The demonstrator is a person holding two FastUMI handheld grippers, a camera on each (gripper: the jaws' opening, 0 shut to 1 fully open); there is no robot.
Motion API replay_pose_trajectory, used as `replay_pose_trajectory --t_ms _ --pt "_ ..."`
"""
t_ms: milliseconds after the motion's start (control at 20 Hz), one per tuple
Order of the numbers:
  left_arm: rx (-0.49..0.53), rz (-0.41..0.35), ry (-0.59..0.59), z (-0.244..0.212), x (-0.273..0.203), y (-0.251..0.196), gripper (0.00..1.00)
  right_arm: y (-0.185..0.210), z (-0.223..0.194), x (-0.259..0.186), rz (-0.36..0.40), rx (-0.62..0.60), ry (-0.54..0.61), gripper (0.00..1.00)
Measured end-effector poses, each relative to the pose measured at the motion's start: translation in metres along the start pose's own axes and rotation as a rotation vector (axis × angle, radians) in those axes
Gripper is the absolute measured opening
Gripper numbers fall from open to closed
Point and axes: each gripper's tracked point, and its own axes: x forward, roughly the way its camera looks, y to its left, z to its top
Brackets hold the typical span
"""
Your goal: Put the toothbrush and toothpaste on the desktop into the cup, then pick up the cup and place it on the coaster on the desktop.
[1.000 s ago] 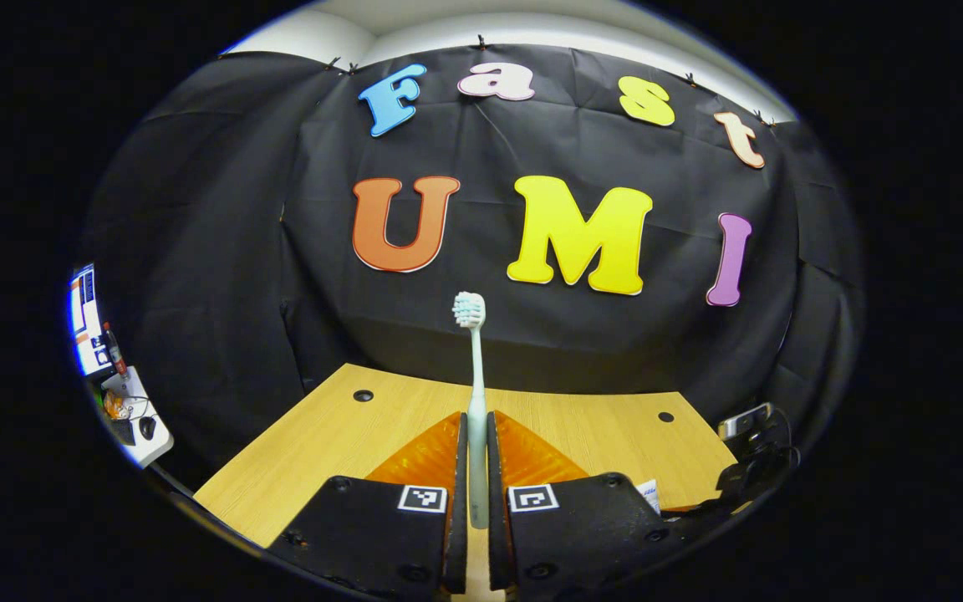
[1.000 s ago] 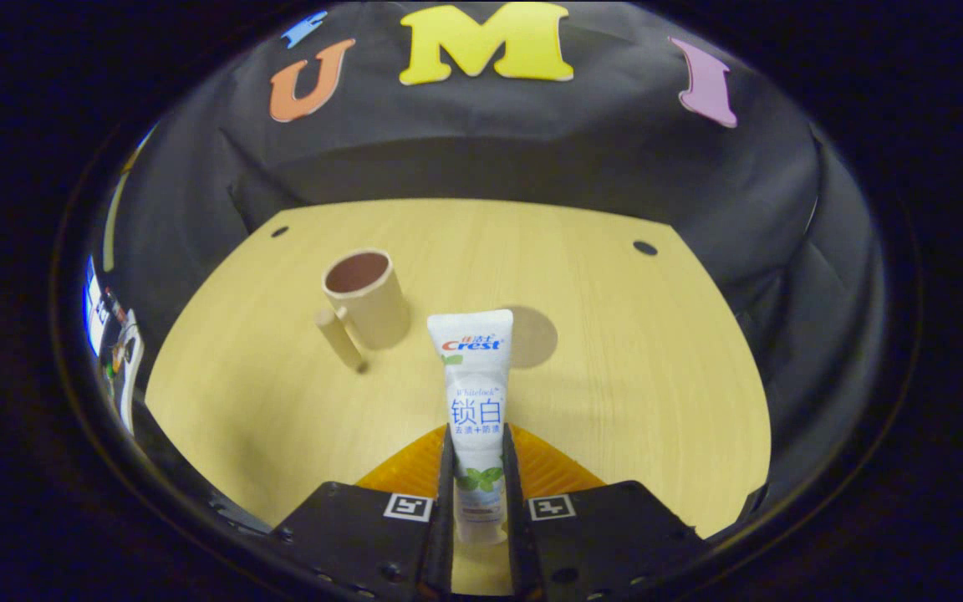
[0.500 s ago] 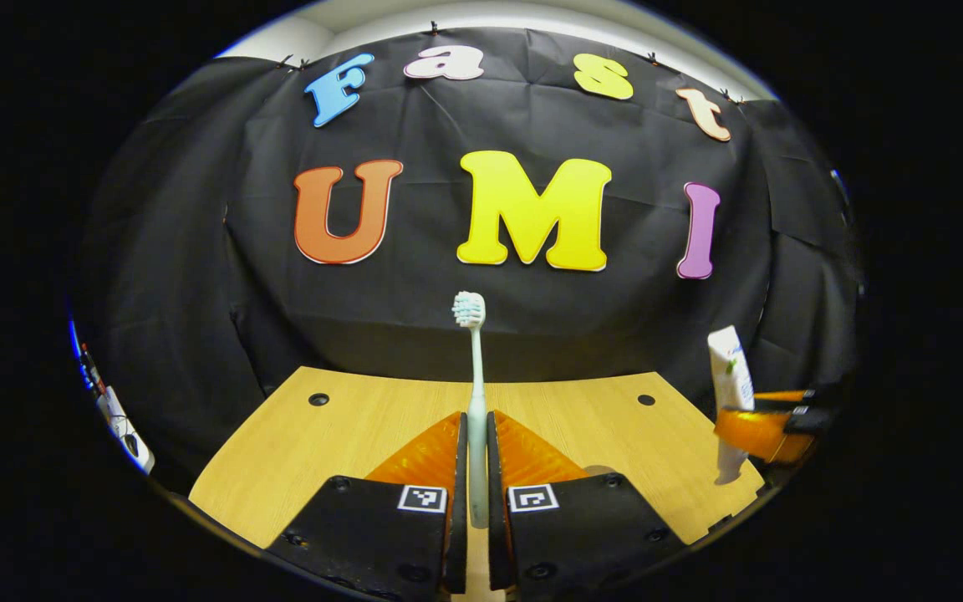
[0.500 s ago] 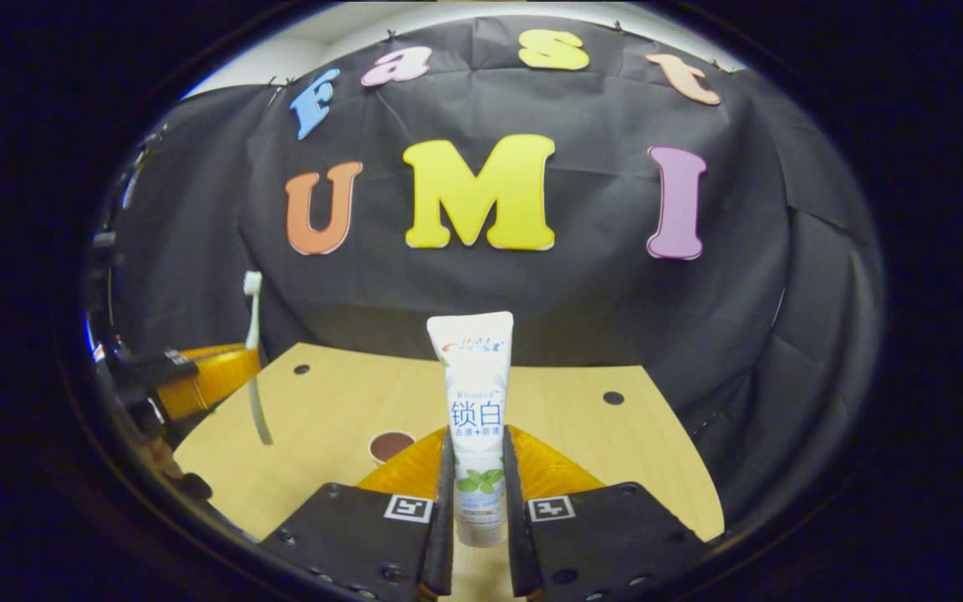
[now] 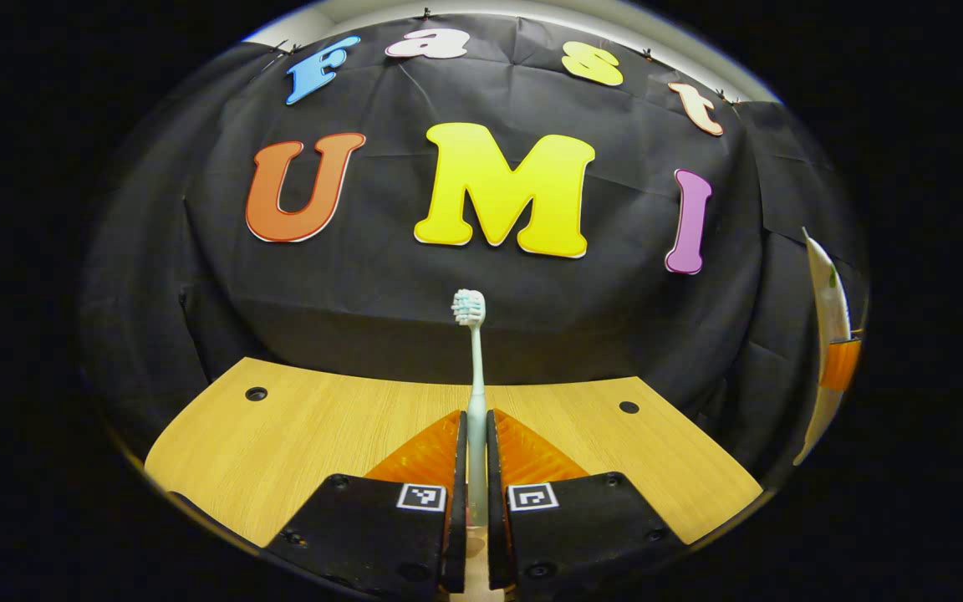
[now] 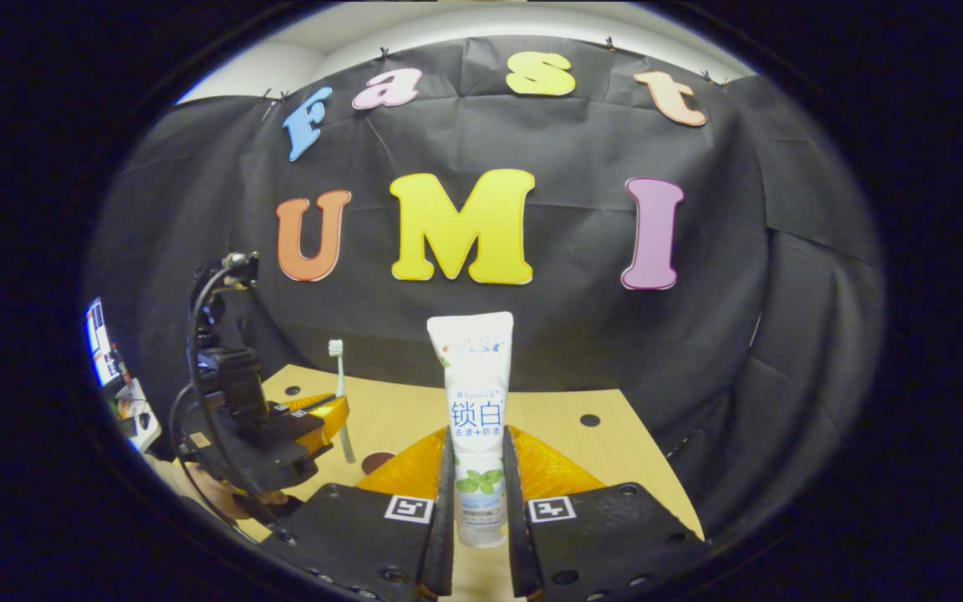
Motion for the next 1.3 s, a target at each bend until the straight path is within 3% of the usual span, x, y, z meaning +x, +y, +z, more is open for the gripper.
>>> replay_pose_trajectory --t_ms 300,450,550,700,750,800,850,950,1000,1150,1300 --pt "0.011 -0.010 0.067 -0.041 0.028 -0.002 0.13 -0.032 -0.028 -0.012 -0.106 0.013 0.079 0.27" --pt "0.031 0.020 0.097 -0.053 0.029 0.004 0.14 -0.043 -0.039 -0.014 -0.140 0.027 0.106 0.25" --pt "0.026 0.001 0.119 -0.059 0.027 -0.001 0.16 -0.044 -0.041 -0.014 -0.143 0.041 0.114 0.27" --pt "0.018 -0.006 0.149 -0.062 0.016 -0.001 0.45 -0.044 -0.043 -0.012 -0.138 0.056 0.124 0.29" --pt "0.016 -0.015 0.148 -0.060 0.010 -0.001 0.51 -0.042 -0.044 -0.011 -0.132 0.060 0.127 0.27" --pt "0.027 -0.003 0.141 -0.056 0.002 0.003 0.74 -0.039 -0.045 -0.008 -0.123 0.062 0.128 0.25" --pt "0.035 0.002 0.133 -0.053 -0.004 0.006 0.69 -0.036 -0.046 -0.006 -0.112 0.061 0.131 0.27" --pt "0.049 0.014 0.101 -0.043 -0.024 0.011 0.78 -0.027 -0.049 0.000 -0.084 0.066 0.140 0.24" --pt "0.054 0.020 0.081 -0.037 -0.036 0.013 0.88 -0.022 -0.049 0.005 -0.068 0.071 0.145 0.27" --pt "0.059 0.047 0.051 -0.027 -0.073 0.021 1.00 -0.002 -0.052 0.023 -0.014 0.069 0.157 0.27" --pt "0.050 0.071 0.045 -0.026 -0.111 0.022 0.96 0.026 -0.052 0.045 0.051 0.071 0.172 0.27"
